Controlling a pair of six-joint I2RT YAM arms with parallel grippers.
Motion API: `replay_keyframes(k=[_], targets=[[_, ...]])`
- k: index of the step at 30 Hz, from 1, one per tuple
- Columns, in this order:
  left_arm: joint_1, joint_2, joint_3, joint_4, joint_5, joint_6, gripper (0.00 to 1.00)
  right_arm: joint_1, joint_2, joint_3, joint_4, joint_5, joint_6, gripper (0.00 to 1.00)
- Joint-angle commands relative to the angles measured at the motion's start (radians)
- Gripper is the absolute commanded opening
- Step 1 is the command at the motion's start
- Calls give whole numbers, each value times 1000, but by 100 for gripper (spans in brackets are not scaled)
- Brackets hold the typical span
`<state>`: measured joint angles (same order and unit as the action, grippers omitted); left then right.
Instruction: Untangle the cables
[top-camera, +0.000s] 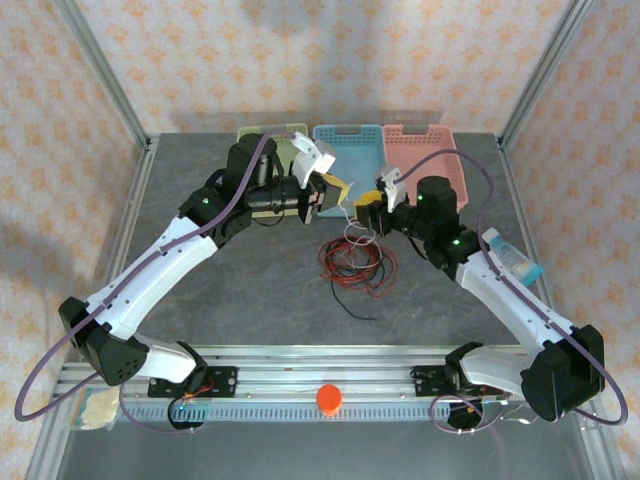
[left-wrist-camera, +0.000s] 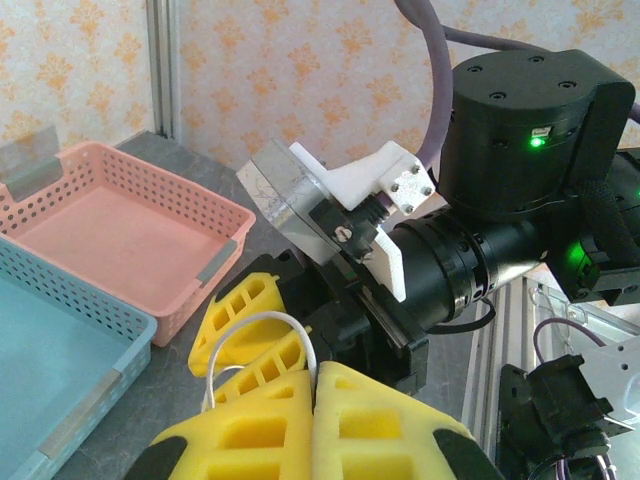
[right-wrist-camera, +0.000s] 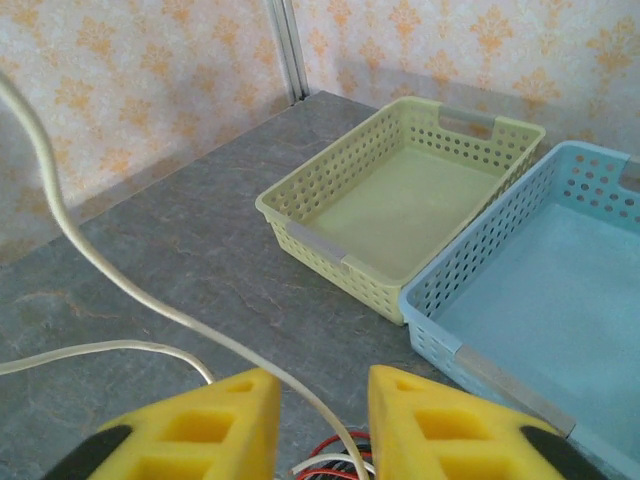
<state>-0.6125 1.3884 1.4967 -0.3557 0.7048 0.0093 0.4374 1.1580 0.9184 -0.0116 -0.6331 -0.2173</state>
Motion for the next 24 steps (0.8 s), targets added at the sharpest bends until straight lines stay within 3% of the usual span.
replay_keyframes(k=[1, 7, 15, 17, 19, 24], targets=[[10, -29, 7, 19, 35, 14, 0, -2, 3, -10, 3, 37, 2, 23], [11, -57, -22, 41, 14, 10, 0, -2, -3, -12, 1, 106, 30, 0], [11, -69, -61, 84, -81, -36, 0, -3, -31, 23, -26, 252, 96, 0], [10, -62, -67, 102, -112, -57, 25, -2, -42, 42, -33, 278, 123, 0], [11, -53, -69, 116, -131, -71, 41, -2, -48, 58, -36, 295, 152, 0], [11, -47, -92, 178, -231, -132, 62, -3, -39, 116, -71, 462, 262, 0]])
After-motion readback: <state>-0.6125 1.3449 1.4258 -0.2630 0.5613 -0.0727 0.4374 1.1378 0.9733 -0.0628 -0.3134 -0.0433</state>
